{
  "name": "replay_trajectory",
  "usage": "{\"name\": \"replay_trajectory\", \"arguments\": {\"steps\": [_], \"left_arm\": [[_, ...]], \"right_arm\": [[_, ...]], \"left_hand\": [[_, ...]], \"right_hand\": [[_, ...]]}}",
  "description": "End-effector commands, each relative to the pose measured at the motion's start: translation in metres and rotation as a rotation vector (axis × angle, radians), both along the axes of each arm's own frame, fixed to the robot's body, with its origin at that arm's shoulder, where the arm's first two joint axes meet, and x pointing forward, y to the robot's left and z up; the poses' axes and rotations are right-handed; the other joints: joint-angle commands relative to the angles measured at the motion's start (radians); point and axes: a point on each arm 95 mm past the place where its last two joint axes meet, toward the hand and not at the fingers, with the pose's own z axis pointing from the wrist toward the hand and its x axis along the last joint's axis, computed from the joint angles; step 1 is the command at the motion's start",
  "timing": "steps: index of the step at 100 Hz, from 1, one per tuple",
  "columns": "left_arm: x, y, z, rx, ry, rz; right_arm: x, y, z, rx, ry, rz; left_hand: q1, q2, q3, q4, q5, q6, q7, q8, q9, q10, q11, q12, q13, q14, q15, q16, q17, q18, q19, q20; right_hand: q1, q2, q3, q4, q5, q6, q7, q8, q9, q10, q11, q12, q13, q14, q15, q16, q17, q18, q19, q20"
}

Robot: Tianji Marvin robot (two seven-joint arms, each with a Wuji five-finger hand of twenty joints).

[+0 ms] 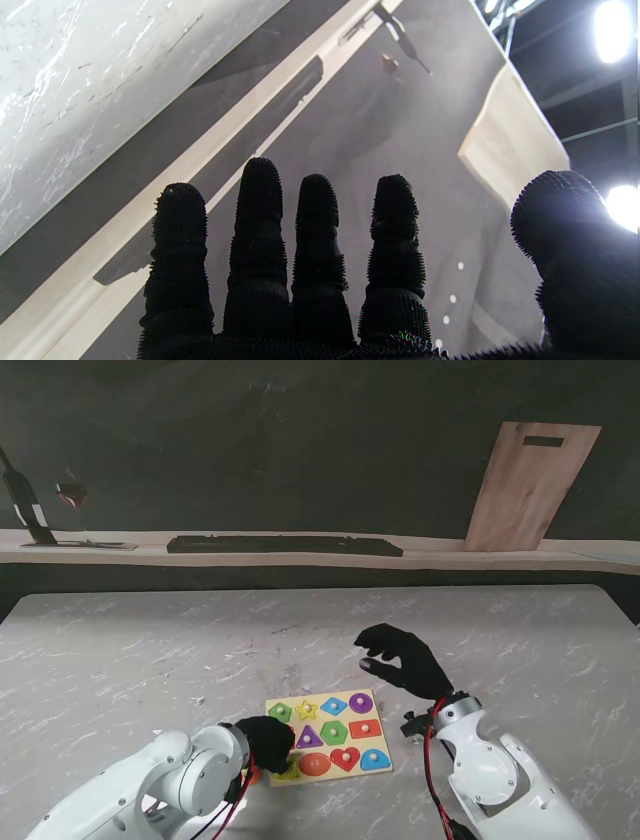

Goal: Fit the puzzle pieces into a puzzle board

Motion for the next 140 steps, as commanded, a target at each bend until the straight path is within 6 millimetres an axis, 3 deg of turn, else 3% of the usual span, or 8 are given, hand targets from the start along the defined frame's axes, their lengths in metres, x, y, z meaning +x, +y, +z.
{"name": "replay_trajectory", "arguments": {"steps": [1,76,101,116,124,129,135,140], "left_arm": [[0.003,-0.002,-0.003,-0.008,0.004,0.005],[0.008,-0.001,-0.015,0.035,0.012,0.028],[0.009,0.004,-0.017,0.072,0.039,0.017],[0.009,0.009,-0.017,0.107,0.028,-0.002],[0.010,0.012,-0.016,0.125,0.021,-0.020],[0.010,0.013,-0.015,0.131,0.015,-0.025],[0.010,0.014,-0.014,0.140,0.009,-0.030],[0.011,0.015,-0.013,0.147,0.001,-0.035]], "right_arm": [[-0.003,0.002,-0.002,0.008,0.001,0.003],[-0.003,0.001,0.000,0.005,-0.005,-0.007],[-0.003,0.000,0.001,0.004,-0.011,-0.012],[-0.003,0.000,0.002,0.004,-0.013,-0.013],[-0.004,-0.001,0.002,0.003,-0.014,-0.014],[-0.004,-0.001,0.002,0.003,-0.014,-0.014],[-0.004,-0.001,0.002,0.003,-0.015,-0.014],[-0.004,0.000,0.002,0.003,-0.015,-0.014]], "left_hand": [[0.001,0.010,0.002,0.016,0.040,-0.036,0.059,0.015,0.027,0.078,0.041,-0.004,0.043,-0.016,0.041,-0.011,0.026,-0.111,0.095,-0.012],[0.006,0.036,-0.035,0.014,0.057,-0.029,0.066,0.007,0.043,0.087,0.042,-0.020,0.055,0.005,0.043,-0.033,0.035,-0.084,0.100,-0.017],[0.059,0.115,-0.263,0.007,0.045,-0.017,0.046,-0.022,0.014,0.097,0.019,-0.040,0.017,0.025,0.025,-0.038,-0.009,-0.073,0.061,-0.008],[0.026,0.164,-0.396,0.020,0.047,-0.007,-0.002,-0.022,-0.012,0.098,0.000,-0.051,-0.016,0.034,0.003,-0.033,-0.039,-0.071,0.030,0.006],[-0.013,0.219,-0.503,0.058,0.055,-0.001,-0.056,0.032,-0.026,0.092,-0.007,-0.054,-0.029,0.031,-0.008,-0.030,-0.051,-0.080,0.019,0.015],[-0.038,0.231,-0.519,0.064,0.060,0.005,-0.062,0.038,-0.028,0.092,-0.008,-0.054,-0.031,0.031,-0.010,-0.031,-0.054,-0.082,0.016,0.015],[-0.080,0.244,-0.515,0.102,0.064,0.011,-0.099,0.107,-0.035,0.091,-0.013,-0.057,-0.039,0.031,-0.018,-0.031,-0.062,-0.085,0.009,0.018],[-0.094,0.236,-0.519,0.103,0.062,0.010,-0.109,0.125,-0.038,0.089,-0.015,-0.058,-0.042,0.030,-0.021,-0.032,-0.065,-0.086,0.007,0.018]], "right_hand": [[-0.019,0.012,0.004,0.029,0.020,-0.027,0.000,0.001,0.026,-0.005,0.002,0.009,0.009,0.002,0.013,0.008,0.004,-0.004,0.018,0.009],[-0.019,0.012,0.005,0.029,0.022,-0.025,0.000,0.001,0.026,-0.006,0.003,0.009,0.009,0.001,0.013,0.008,0.004,-0.006,0.018,0.009],[-0.020,0.012,0.004,0.029,0.023,-0.025,0.000,0.002,0.027,-0.006,0.003,0.009,0.009,0.002,0.013,0.008,0.004,-0.005,0.018,0.009],[-0.020,0.011,0.004,0.029,0.023,-0.025,-0.001,0.002,0.026,-0.006,0.003,0.009,0.009,0.001,0.013,0.008,0.004,-0.005,0.018,0.009],[-0.019,0.012,0.004,0.029,0.026,-0.025,0.001,0.002,0.028,-0.005,0.003,0.009,0.008,0.000,0.013,0.008,0.004,-0.005,0.018,0.009],[-0.019,0.012,0.004,0.029,0.024,-0.024,0.000,0.002,0.026,-0.005,0.002,0.009,0.009,0.001,0.013,0.008,0.004,-0.005,0.018,0.009],[-0.019,0.011,0.004,0.029,0.024,-0.024,0.000,0.002,0.028,-0.005,0.003,0.009,0.009,0.002,0.013,0.008,0.005,-0.005,0.018,0.009],[-0.019,0.011,0.004,0.029,0.020,-0.028,-0.002,0.002,0.028,-0.005,0.003,0.009,0.009,0.002,0.013,0.008,0.004,-0.006,0.018,0.009]]}}
